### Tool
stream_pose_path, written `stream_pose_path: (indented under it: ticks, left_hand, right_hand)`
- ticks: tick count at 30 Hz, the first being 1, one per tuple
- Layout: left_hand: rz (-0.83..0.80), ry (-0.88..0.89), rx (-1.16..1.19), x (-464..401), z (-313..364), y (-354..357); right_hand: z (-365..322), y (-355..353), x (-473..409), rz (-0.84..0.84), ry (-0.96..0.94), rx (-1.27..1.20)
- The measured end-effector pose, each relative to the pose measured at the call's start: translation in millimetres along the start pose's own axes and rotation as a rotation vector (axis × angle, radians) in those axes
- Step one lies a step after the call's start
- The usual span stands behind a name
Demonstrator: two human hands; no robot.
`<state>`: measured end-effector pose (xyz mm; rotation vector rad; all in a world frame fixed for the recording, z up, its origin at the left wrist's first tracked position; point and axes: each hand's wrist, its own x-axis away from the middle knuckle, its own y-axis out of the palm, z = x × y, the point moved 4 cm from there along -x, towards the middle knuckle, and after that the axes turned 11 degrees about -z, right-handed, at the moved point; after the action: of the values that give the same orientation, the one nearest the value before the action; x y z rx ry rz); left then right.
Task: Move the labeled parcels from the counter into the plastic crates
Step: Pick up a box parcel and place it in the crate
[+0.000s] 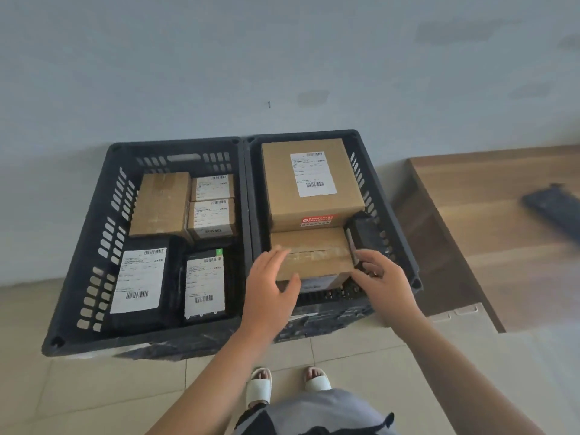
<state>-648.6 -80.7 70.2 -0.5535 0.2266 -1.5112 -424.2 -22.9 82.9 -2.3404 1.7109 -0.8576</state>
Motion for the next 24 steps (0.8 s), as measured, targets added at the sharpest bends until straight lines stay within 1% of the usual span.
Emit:
stream_pose_path:
  ticks: [1,3,6,9,11,15,18,24]
  left_hand:
    - [-0.045,0.007,0.073,3.2,9.3,6.0]
    - [-0.183,-0.013,0.206,5.5,25.2,22.1]
    - [-0.381,-0.023,0.328,2.0,46.1,49.4]
    - [-0.478,-0.001,0.396,0.2,70.4,73.2]
    - [-0.518,-0.003,0.434,1.0,86.2,89.0]
    - [-0.583,0.020,0.400,9.3,116.7,122.8]
    - [-0.582,0.005,0.381,13.9,137.9,154.4]
    - [-0.567,-0.033,0.392,21.0,200.2,248.5]
  right_hand:
    - [5.0,-6.7,17.8,0.066,0.020,-0.113]
    - [13.8,-18.6,50.2,0.170,0.067,-0.244]
    - [16.1,-37.1,88.5,0.260,0.090,-0.339]
    - [12.1,-59.5,119.4,0.383,0.077,-0.432]
    - [13.9,-71.4,136.7,0.433,0.069,-0.486]
    - [33.6,-97.3,159.6,0.519,0.043,-0.602]
    - [56.1,-125.1,165.1,0.564,0.035,-0.662]
    - [106.8,-229.3,183.4,0.631,-0.047,-0.765]
